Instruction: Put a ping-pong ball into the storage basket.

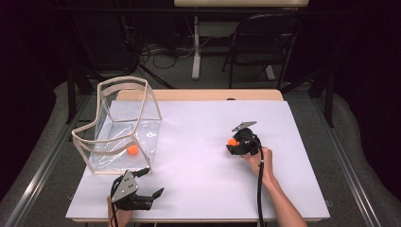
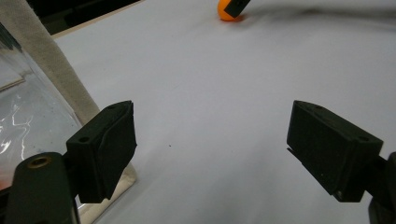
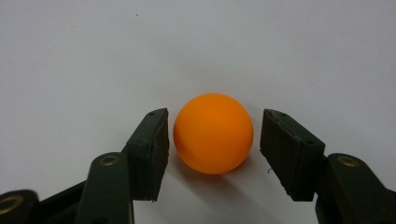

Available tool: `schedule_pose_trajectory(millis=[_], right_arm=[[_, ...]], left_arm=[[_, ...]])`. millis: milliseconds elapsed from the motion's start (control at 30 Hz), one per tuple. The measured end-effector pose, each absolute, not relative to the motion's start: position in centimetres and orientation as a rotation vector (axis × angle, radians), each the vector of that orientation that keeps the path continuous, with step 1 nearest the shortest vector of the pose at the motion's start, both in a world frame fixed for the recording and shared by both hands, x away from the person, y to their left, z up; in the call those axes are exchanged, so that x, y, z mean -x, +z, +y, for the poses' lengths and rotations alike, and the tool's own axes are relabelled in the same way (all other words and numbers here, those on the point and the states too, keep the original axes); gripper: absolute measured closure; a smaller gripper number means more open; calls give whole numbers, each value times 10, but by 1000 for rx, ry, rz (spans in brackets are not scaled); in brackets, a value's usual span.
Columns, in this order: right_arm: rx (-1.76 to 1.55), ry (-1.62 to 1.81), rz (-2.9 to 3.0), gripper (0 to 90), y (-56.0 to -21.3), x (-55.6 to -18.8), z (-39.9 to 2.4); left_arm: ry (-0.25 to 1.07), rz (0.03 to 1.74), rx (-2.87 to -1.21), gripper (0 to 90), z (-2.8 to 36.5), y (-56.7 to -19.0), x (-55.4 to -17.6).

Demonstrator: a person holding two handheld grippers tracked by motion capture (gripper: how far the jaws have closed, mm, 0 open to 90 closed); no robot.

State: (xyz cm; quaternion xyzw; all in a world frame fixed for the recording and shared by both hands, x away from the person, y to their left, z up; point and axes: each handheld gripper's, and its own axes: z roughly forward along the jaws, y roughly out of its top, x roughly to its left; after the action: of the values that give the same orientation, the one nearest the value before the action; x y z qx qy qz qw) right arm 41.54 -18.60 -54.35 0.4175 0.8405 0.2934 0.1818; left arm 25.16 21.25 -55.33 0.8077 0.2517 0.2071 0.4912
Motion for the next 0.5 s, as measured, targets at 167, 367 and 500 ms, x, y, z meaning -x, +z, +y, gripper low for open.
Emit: schedule_pose_trajectory(millis=[167, 367, 500], right_arm=[[-1178, 813, 2372, 463, -544, -416, -186], [-1173, 809, 2379, 504, -545, -416, -185], [-1168, 806, 2375, 505, -544, -415, -184]], left_arm=[[495, 612, -1960, 157, 212, -554, -252], [498, 610, -1966, 157, 213, -553, -252], [500, 610, -1963, 157, 213, -553, -251]])
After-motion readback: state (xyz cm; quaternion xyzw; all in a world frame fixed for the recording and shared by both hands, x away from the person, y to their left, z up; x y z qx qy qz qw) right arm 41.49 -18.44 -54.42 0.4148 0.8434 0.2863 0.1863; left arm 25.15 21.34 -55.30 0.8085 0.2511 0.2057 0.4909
